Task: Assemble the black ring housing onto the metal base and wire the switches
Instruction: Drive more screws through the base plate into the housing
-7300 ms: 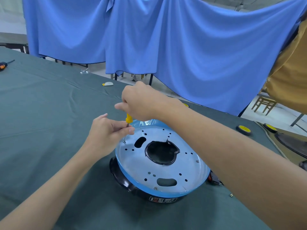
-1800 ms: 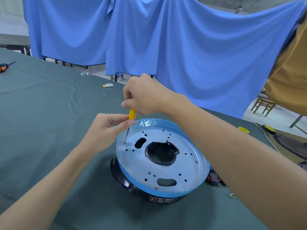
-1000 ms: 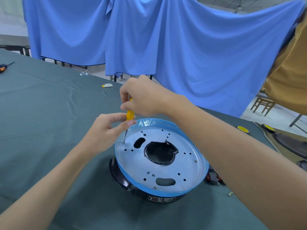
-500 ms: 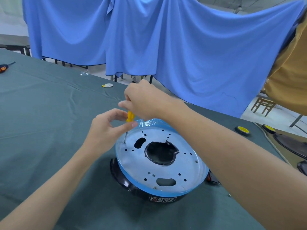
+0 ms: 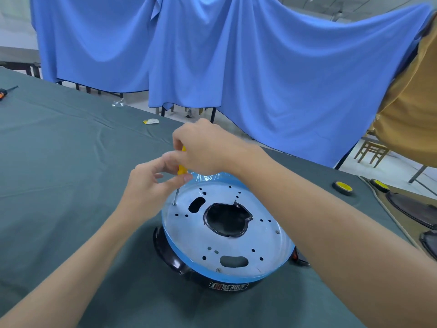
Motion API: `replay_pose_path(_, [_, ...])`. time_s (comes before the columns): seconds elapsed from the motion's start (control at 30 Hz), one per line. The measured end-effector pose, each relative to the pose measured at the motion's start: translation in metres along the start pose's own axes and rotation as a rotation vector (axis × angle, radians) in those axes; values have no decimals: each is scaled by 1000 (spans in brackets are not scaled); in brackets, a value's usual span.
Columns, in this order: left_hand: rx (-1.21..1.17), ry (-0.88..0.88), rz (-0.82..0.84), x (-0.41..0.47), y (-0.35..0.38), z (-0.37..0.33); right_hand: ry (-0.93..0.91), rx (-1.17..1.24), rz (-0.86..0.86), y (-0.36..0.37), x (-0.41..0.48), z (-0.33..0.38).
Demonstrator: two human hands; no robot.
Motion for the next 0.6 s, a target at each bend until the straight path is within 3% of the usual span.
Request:
replay_pose_path(0.13, [-96,-46,156,-2,-1,0,-64,59,32,-6,-5,1])
replay_pose_path(0.33, [13,-56,-20,0,-2,5,54,19,-22,6,4,-4])
replay_pose_path(0.5, [-68,-87,103,-2,-4,5,-56,52,22,3,2,-7])
replay_pose_path(0.6, [-34,-77,54,-2,2,3,-7,128,-57,3,3,-6])
Point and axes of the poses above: each hand's wrist, its own x-axis towards the middle knuckle, its own y-axis out of the palm, z = x × y, the point moved 4 cm from there along x, towards the middle knuckle, and after that the axes turned 3 degrees about y, right-handed, at the moved point
